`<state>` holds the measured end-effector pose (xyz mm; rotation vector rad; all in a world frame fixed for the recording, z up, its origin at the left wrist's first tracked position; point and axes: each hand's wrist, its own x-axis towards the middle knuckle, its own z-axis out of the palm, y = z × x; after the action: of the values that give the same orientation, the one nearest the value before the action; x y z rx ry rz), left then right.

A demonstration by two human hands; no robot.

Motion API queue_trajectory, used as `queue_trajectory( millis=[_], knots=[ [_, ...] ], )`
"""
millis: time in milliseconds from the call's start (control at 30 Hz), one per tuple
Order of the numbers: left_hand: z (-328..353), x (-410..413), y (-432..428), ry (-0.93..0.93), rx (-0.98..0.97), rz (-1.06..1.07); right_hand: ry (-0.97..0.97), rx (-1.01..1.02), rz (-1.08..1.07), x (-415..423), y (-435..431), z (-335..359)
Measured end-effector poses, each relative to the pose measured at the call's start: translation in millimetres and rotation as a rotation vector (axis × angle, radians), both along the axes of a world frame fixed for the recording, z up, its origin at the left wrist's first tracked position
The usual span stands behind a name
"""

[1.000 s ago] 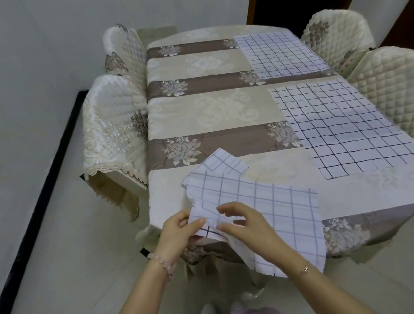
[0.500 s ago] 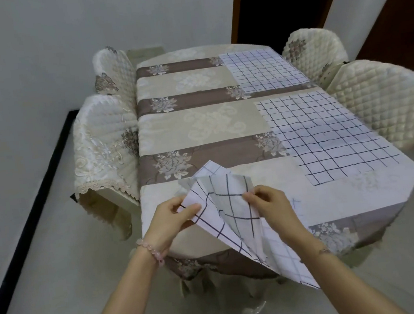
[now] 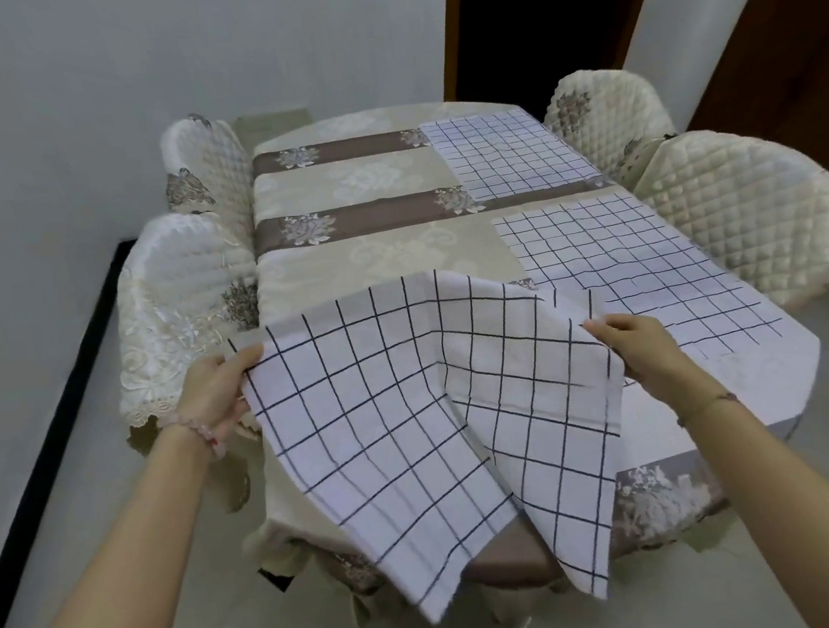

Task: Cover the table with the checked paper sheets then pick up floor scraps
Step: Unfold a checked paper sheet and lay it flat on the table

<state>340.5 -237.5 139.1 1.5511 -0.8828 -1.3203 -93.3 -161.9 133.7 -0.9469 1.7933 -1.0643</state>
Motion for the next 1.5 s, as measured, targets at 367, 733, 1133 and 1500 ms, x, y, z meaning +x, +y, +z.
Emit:
queue_trajectory(
  millis=[367,733,1133,1500],
  knots=[
    [-31.2,-17.0,-56.6,-0.297,0.092,-0.112,0.119,0.110,-0.022,-27.1,-49.1,-45.9],
    [-90.9,5.7,14.7,-0.192,0.352,-0.204,0.088,0.177,-0.147,-23.5,-26.0,-82.5],
    [-92.1,-4.5,85.3,-0.255,0.312,-0.112,0.143,0.362,-0.039,-25.1,67.9,-87.2],
    [-51.2,9.0,132.0,-0.136,0.008,0.155,0.189,-0.054,0.093,17.6,68.2,-27.5]
  ],
)
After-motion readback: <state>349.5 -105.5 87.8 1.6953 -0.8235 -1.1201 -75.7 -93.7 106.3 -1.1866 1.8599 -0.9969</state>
